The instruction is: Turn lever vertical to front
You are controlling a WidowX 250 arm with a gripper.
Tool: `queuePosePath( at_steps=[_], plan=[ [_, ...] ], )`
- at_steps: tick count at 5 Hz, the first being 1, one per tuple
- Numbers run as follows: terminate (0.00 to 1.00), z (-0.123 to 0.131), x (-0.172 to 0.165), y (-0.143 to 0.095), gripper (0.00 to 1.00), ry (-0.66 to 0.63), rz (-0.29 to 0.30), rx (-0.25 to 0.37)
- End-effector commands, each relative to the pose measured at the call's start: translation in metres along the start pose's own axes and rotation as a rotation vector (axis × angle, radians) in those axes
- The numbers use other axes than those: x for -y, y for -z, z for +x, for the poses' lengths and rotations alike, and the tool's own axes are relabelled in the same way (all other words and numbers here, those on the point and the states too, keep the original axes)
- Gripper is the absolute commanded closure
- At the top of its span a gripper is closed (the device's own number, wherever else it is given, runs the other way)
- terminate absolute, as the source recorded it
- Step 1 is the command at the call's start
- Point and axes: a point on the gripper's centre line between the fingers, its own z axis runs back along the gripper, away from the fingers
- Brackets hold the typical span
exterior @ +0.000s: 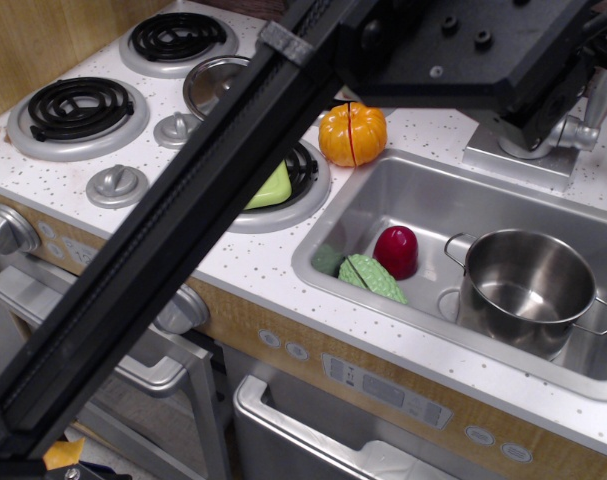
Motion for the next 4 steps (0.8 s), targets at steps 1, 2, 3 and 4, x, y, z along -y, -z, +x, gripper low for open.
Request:
queuePosePath(
  at_steps=[1,2,3,4],
  plan=[
    [0.0,0.0,0.0,0.0,0.0,0.0,0.0,0.0],
    [0.0,0.009,0.003,-0.01,0.0,-0.03,0.039,0.054],
    [0.0,0.01,0.002,-0.02,0.0,-0.03,0.075,0.133],
    [0.0,0.017,0.0,-0.028,0.0,-0.036,0.121,0.2]
  ],
)
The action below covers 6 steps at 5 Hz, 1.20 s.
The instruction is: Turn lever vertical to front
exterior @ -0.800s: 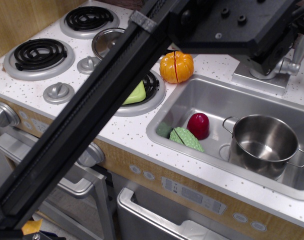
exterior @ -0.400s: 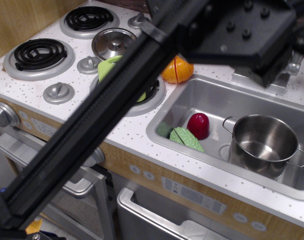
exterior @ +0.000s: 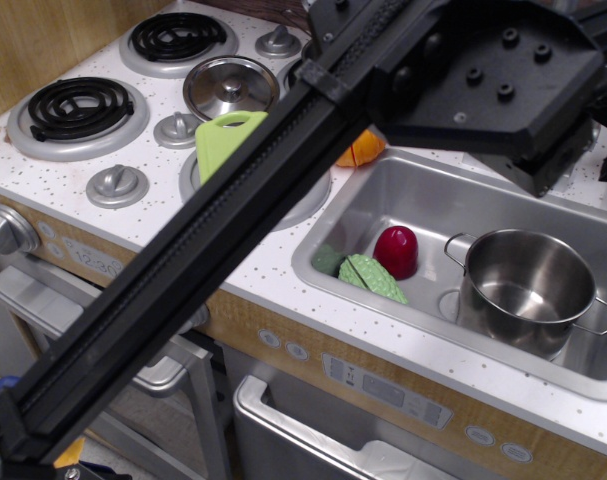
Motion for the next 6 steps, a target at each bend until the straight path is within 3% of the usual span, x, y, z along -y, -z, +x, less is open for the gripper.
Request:
queuePosePath(
  at_steps=[1,3,6],
  plan=[
    [0.0,0.022,-0.024,-0.062,0.0,-0.066,-0.003,0.207],
    [0.0,0.03,-0.035,-0.072,0.0,-0.074,0.042,0.281],
    [0.0,0.052,-0.04,-0.076,0.0,-0.083,0.049,0.349]
  ],
)
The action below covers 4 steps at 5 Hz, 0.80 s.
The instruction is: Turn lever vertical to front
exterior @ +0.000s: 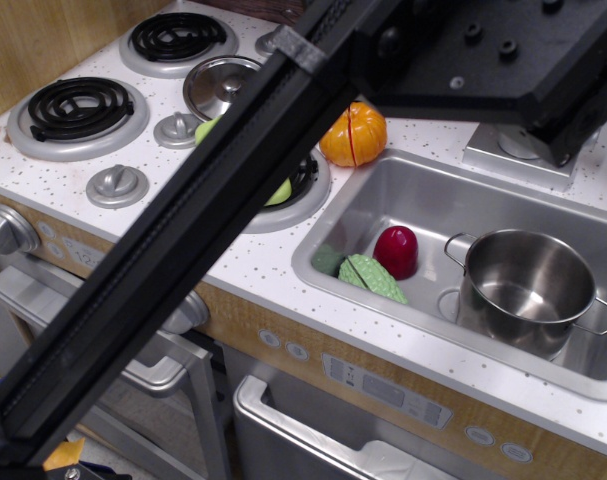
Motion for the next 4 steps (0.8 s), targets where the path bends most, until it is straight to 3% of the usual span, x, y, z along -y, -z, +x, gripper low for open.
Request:
queuePosePath(
  at_steps=[1,2,3,4],
  plan=[
    [0.0,0.027,-0.012,-0.024,0.0,-0.054,-0.034,0.086],
    [0.0,0.029,-0.012,-0.017,0.0,-0.062,-0.063,0.092],
    [0.0,0.026,-0.014,-0.011,1.0,-0.075,-0.079,0.09],
    [0.0,0.025,-0.016,-0.009,1.0,-0.077,-0.085,0.087]
  ],
)
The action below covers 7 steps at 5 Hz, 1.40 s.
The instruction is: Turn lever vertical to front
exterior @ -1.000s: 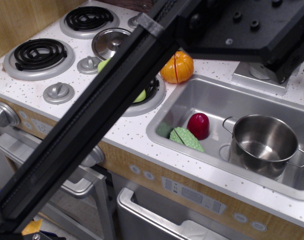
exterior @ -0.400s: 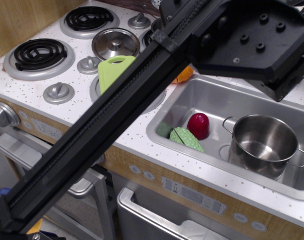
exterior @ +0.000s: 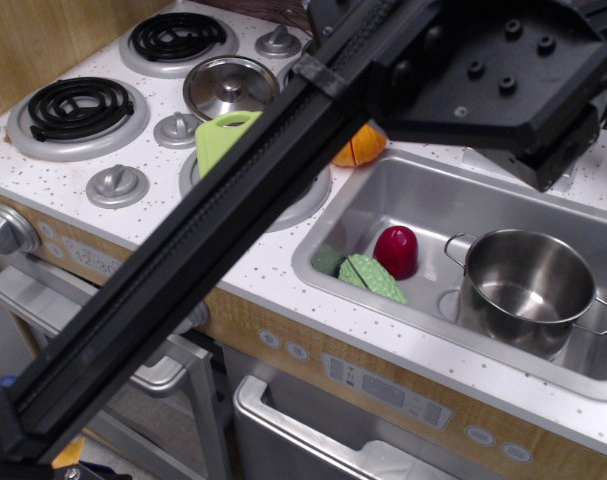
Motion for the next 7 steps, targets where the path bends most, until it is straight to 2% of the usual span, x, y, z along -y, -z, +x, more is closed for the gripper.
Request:
queuePosePath(
  at_steps=[1,3,5,7],
  plan=[
    [0.0,0.028,-0.025,-0.052,1.0,-0.079,-0.034,0.093],
    [0.0,0.005,-0.02,-0.063,1.0,-0.118,-0.02,0.052],
    [0.0,-0.013,-0.017,-0.056,1.0,-0.167,-0.083,0.019],
    [0.0,-0.025,-0.014,-0.039,1.0,-0.195,-0.142,0.007]
  ],
)
